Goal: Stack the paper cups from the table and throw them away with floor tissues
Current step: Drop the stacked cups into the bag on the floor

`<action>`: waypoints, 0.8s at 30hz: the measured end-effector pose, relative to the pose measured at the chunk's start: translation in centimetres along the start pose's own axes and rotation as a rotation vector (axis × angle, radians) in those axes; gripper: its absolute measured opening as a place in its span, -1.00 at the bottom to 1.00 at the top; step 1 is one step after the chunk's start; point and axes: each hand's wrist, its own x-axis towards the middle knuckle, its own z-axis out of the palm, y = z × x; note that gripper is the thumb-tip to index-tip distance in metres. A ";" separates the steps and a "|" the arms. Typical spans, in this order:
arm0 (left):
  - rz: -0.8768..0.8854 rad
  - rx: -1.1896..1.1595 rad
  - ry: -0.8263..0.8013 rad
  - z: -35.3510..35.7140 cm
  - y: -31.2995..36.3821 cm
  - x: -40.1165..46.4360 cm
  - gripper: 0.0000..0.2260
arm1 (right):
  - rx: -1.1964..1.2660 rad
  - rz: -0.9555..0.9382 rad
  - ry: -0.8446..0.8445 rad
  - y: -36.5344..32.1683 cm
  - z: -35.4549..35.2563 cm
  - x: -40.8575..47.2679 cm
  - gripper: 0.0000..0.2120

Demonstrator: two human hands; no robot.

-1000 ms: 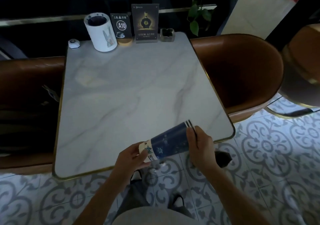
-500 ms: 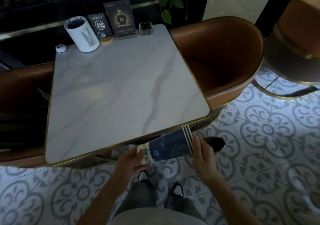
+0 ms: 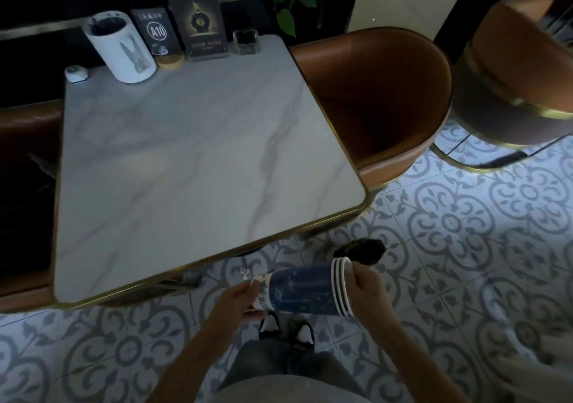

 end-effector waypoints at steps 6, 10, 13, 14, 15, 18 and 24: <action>-0.123 -0.002 0.006 0.1 -1.2 2.2 -0.80 | -0.094 -0.002 -0.004 0.0 0.3 0.0 -0.75; -0.140 0.053 -0.037 1.6 -0.7 2.7 -0.87 | -0.097 0.059 0.012 1.3 -1.3 -0.5 -0.79; -0.070 0.031 -0.139 3.6 0.5 2.9 -0.83 | -0.048 0.121 0.028 2.8 -3.0 -0.2 -0.92; -0.068 0.029 -0.164 4.8 1.0 3.0 -0.82 | -0.031 0.143 0.030 3.4 -3.6 0.0 -0.91; -0.078 0.038 -0.181 6.2 1.2 3.3 -0.82 | -0.011 0.159 0.035 4.1 -4.2 0.4 -0.90; -0.149 0.062 -0.183 11.9 2.4 4.5 -0.80 | 0.039 0.172 0.048 6.0 -6.6 1.9 -0.86; -0.160 0.094 -0.138 23.2 3.5 6.0 -0.76 | 0.097 0.259 0.037 11.2 -13.4 6.3 -0.87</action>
